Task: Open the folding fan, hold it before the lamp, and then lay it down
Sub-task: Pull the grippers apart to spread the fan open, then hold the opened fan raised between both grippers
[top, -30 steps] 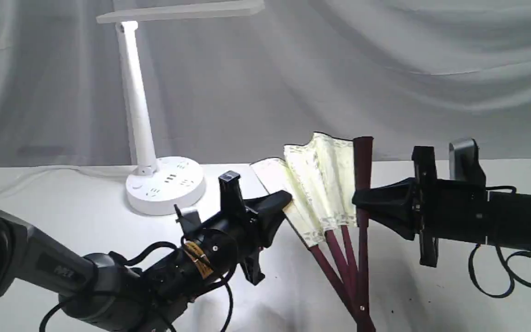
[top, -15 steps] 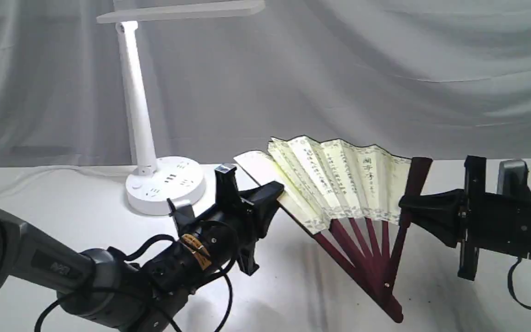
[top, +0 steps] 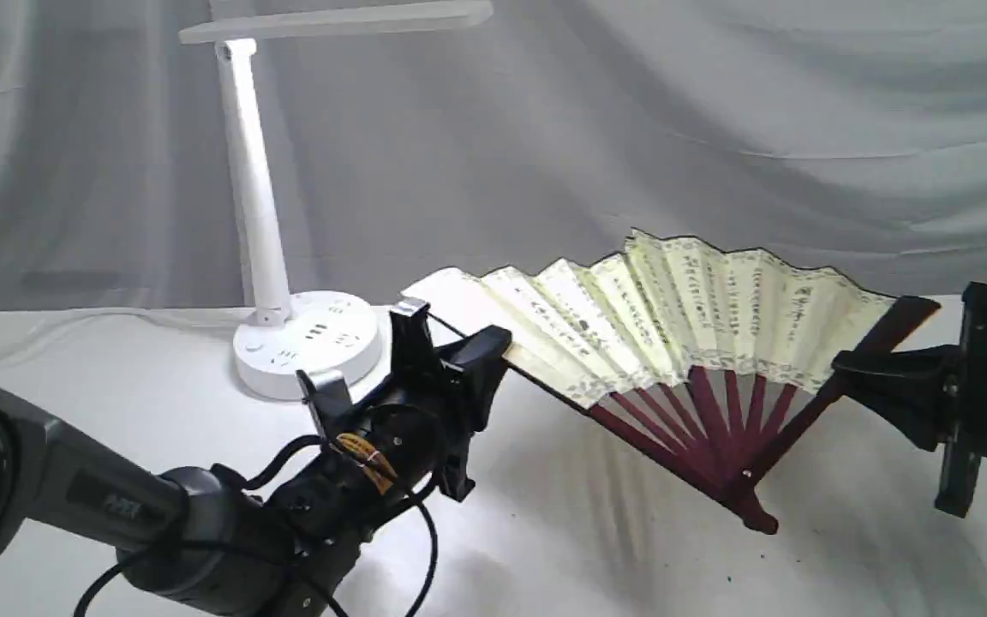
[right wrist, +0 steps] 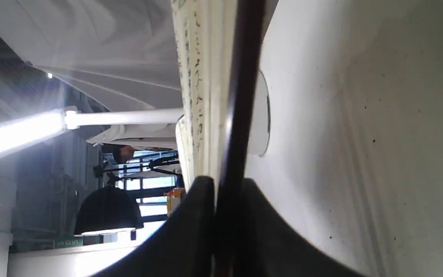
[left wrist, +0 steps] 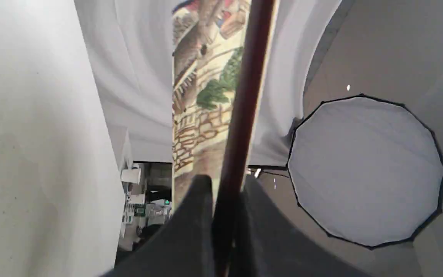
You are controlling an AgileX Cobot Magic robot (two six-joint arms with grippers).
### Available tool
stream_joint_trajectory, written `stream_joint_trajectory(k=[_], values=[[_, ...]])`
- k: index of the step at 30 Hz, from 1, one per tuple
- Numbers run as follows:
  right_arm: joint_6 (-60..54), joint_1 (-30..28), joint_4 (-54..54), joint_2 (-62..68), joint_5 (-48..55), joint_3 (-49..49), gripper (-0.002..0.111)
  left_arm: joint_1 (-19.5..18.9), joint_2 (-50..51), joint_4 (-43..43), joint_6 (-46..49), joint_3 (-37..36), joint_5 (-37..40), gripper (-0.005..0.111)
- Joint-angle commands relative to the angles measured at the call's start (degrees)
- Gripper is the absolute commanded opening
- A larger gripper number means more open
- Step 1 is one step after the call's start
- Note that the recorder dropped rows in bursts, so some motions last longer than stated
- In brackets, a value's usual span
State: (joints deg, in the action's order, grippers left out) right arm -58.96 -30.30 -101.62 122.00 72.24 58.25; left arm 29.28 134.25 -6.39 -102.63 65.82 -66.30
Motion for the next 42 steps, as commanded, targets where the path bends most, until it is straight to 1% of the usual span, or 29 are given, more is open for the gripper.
stream_joint_trajectory(k=[1,6,11,13,17,22,31,35,37,39,42], values=[[-2.22,-2.38,1.68,0.22,-2.27,-0.15,0.000,1.81,-1.64,9.03,-1.38,0.28,-3.66,0.000],[-2.22,-5.18,1.68,0.22,-2.27,-0.15,0.000,5.26,-1.64,17.39,1.54,0.28,-3.66,0.000],[-2.22,-8.74,1.68,0.22,-2.27,-0.15,0.000,7.29,-1.64,23.96,2.75,0.28,-3.66,0.000],[-2.22,-10.24,1.68,0.22,-2.27,-0.15,0.000,7.66,-1.64,25.71,3.70,0.28,-3.66,0.000],[-2.05,-13.04,1.68,0.22,-2.27,-0.15,0.000,7.66,-1.64,26.26,4.18,0.28,-3.66,0.000],[-2.05,-14.90,1.68,0.22,-2.27,-0.15,0.000,7.66,-1.64,28.22,6.91,0.28,-3.66,0.000],[-2.05,-15.04,1.68,0.22,-2.27,-0.15,0.000,7.90,-1.64,30.12,8.38,0.28,-3.66,0.000],[-2.05,-15.04,1.68,0.22,-2.27,-0.15,0.000,9.63,-2.27,37.38,9.64,0.28,-3.66,0.000],[-1.11,-15.04,1.68,0.22,-2.27,-0.15,0.000,10.49,-2.71,40.97,12.82,0.28,-3.66,0.000],[-0.13,-14.90,1.68,0.22,-2.27,-0.15,0.000,10.96,-3.00,42.14,14.90,0.28,-3.66,0.000],[0.74,-14.90,1.68,0.22,-2.27,-0.15,0.000,10.96,-3.51,42.40,14.91,0.28,-3.66,0.000]])
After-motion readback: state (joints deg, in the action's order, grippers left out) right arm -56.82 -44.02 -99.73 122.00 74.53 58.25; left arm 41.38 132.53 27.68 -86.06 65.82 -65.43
